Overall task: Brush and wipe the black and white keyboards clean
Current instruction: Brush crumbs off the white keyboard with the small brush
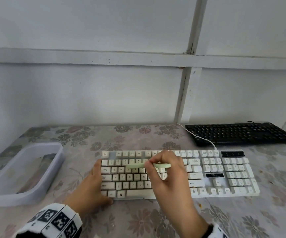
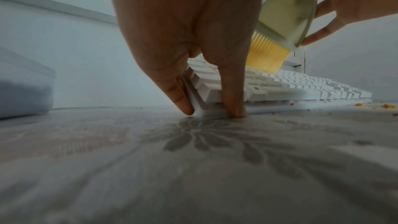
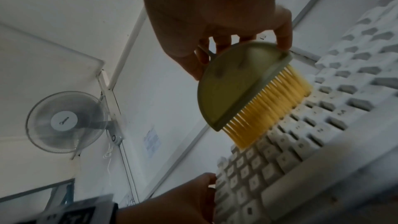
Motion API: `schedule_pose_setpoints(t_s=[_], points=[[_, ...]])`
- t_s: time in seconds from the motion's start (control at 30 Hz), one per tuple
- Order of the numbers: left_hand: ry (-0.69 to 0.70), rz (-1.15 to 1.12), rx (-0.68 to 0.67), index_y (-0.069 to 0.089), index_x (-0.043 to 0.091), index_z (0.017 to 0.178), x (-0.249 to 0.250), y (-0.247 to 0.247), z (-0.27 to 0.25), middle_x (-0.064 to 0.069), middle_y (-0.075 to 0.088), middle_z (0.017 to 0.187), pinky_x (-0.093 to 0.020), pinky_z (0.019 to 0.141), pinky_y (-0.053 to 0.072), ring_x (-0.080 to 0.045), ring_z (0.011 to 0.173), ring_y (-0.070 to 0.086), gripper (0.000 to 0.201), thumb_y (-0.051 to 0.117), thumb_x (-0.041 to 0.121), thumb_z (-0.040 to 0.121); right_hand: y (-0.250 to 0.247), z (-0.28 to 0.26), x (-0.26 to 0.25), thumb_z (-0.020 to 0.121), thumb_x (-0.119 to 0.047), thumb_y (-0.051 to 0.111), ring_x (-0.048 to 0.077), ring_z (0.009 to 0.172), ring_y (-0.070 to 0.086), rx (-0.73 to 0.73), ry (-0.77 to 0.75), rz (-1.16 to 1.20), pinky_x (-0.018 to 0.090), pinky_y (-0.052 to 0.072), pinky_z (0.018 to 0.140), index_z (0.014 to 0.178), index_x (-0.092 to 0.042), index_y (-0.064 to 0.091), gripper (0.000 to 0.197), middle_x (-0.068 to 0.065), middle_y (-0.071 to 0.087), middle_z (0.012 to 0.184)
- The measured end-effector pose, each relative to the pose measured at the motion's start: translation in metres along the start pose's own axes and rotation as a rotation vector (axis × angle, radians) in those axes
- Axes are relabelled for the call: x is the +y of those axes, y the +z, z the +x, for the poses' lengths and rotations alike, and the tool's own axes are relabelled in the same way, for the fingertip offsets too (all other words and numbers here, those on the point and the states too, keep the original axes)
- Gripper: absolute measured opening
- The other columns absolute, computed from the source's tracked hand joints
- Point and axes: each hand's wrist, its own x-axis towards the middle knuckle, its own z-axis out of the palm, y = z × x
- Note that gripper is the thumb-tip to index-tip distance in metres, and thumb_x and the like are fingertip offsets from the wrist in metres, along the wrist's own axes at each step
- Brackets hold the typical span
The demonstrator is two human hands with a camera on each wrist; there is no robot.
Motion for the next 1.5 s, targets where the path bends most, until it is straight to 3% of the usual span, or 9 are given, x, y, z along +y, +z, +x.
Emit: schedule_pose_setpoints(t_s=[0.23,0.43,0.53,0.67,0.87,1.0,1.17,1.27,1.5], points=[[0.001,0.014,0.012,0.013,0.03,0.135,-0.004,0.002,0.001,0.016,0.039,0.12,-0.005,0.077,0.036,-0.001,0.109,0.044,0.102,0.079,0.019,0.058,-0.009,-0.001,0.015,0.08,-0.027,0.065,0.007,0.089,0.041,0.106,0.01,-0.272,0.042,0.036,0.083,0.078,-0.036,0.049,0.018,-0.021,0.058,0.084],[0.01,0.028,0.01,0.011,0.031,0.136,-0.002,0.001,0.001,0.021,0.036,0.12,-0.001,0.076,0.035,0.001,0.11,0.042,0.104,0.08,0.019,0.059,-0.002,-0.006,0.003,0.075,-0.056,0.045,0.003,0.096,0.046,0.017,-0.002,0.002,0.043,0.044,0.082,0.091,-0.042,0.049,0.022,-0.023,0.056,0.099],[-0.001,0.037,0.009,0.011,0.032,0.135,-0.001,0.001,0.0,0.017,0.037,0.122,-0.004,0.076,0.035,0.0,0.111,0.042,0.102,0.079,0.02,0.061,-0.006,-0.004,0.011,0.077,-0.056,0.047,0.001,0.096,0.045,0.039,0.028,-0.033,0.047,0.045,0.08,0.091,-0.044,0.048,0.018,-0.024,0.054,0.101],[-0.024,0.041,0.005,0.012,0.032,0.136,-0.004,0.001,0.001,0.014,0.04,0.124,-0.009,0.08,0.037,-0.002,0.11,0.045,0.105,0.08,0.021,0.057,-0.018,0.002,0.021,0.085,-0.026,0.066,0.0,0.095,0.042,0.131,0.042,-0.103,0.047,0.043,0.081,0.092,-0.042,0.047,0.026,-0.025,0.052,0.104],[-0.01,0.048,0.019,0.005,0.04,0.126,0.0,0.0,0.001,0.022,0.036,0.114,-0.002,0.073,0.036,-0.002,0.109,0.043,0.102,0.08,0.019,0.06,-0.009,-0.004,0.014,0.077,-0.051,0.05,0.005,0.095,0.05,0.032,-0.02,-0.01,0.042,0.045,0.08,0.089,-0.041,0.05,0.016,-0.019,0.056,0.097],[-0.031,0.076,0.01,0.005,0.036,0.135,0.0,0.001,-0.001,0.016,0.035,0.122,-0.012,0.093,0.034,-0.003,0.113,0.039,0.106,0.08,0.022,0.061,-0.028,0.001,0.025,0.082,-0.031,0.065,0.002,0.093,0.045,0.112,0.004,-0.098,0.047,0.044,0.081,0.089,-0.04,0.05,0.018,-0.021,0.055,0.1],[-0.053,0.055,-0.011,0.008,0.033,0.138,-0.005,0.002,0.001,0.015,0.035,0.13,-0.023,0.104,0.034,-0.005,0.121,0.037,0.108,0.08,0.023,0.058,-0.054,0.008,0.028,0.084,-0.015,0.069,0.01,0.089,0.056,0.079,0.014,0.097,0.015,0.041,0.07,0.079,-0.033,0.057,0.022,-0.01,0.059,0.087],[-0.044,0.032,-0.003,0.01,0.036,0.136,-0.005,0.002,0.001,0.015,0.036,0.13,-0.026,0.104,0.036,-0.006,0.122,0.038,0.108,0.08,0.023,0.056,-0.056,0.005,0.036,0.083,-0.012,0.068,0.008,0.092,0.054,0.047,0.007,0.059,0.01,0.039,0.068,0.079,-0.034,0.056,0.025,-0.011,0.057,0.09],[-0.034,0.048,0.014,0.011,0.036,0.136,-0.006,0.003,0.001,0.015,0.038,0.128,-0.023,0.1,0.037,-0.005,0.117,0.04,0.107,0.081,0.021,0.056,-0.085,0.015,0.056,0.084,-0.019,0.066,0.019,0.084,0.056,0.162,0.048,-0.034,0.037,0.048,0.065,0.079,-0.035,0.057,0.019,-0.014,0.055,0.095]])
